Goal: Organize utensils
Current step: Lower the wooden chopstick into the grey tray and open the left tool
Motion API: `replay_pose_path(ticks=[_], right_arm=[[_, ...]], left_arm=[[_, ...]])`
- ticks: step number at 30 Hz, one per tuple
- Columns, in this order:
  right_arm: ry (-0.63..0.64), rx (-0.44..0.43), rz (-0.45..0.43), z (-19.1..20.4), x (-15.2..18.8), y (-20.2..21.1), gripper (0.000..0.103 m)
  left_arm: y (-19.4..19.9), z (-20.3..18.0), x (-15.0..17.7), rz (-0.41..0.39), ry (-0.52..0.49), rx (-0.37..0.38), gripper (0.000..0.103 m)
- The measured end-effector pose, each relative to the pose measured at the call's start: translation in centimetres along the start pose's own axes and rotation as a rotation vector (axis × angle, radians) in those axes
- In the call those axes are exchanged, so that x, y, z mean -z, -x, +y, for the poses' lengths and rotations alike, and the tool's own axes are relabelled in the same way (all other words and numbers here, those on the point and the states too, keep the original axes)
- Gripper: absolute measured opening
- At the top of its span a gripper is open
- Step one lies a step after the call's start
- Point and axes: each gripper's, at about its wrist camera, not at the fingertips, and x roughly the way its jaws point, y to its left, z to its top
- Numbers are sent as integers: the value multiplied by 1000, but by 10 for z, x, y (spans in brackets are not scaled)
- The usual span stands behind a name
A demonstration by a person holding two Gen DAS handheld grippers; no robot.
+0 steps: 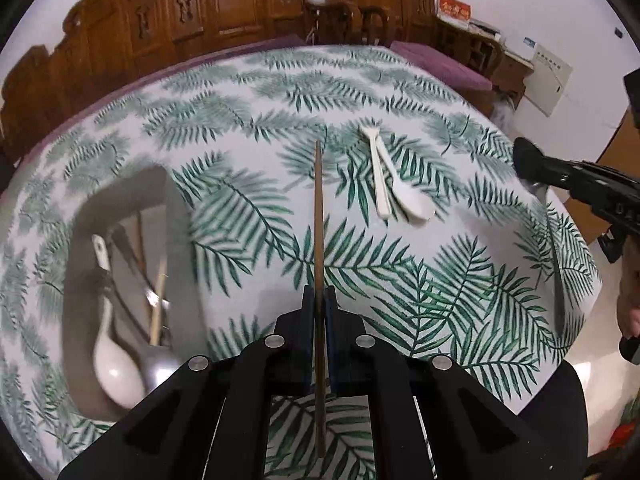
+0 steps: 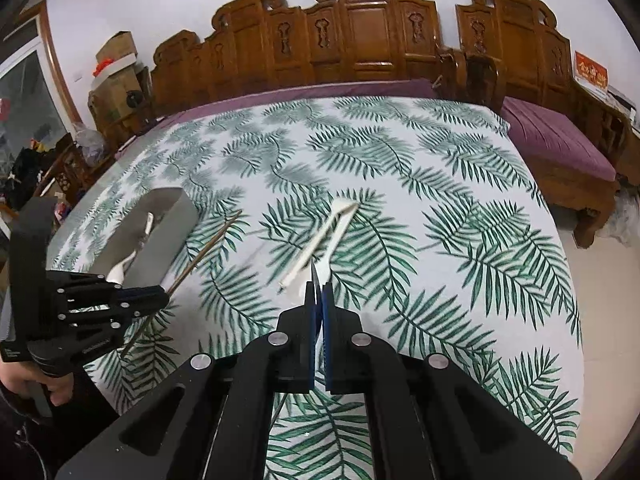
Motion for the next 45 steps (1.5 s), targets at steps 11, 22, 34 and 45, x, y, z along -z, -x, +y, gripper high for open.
replay_pose_path(ticks=[11,22,34,45], right_arm=[[92,9,-44,29,-12,19,3],[119,-6,-43,55,-19,13,3],[157,-31,-40,97,-31,11,4],[154,-28,-21,109,-40,4,3]], left_arm=[[61,7,-3,-121,-64,-16,4],[72,58,8,-139,-28,3,4],[24,144,18,-1,97,6,4],[2,168,17,27,166,27,4]])
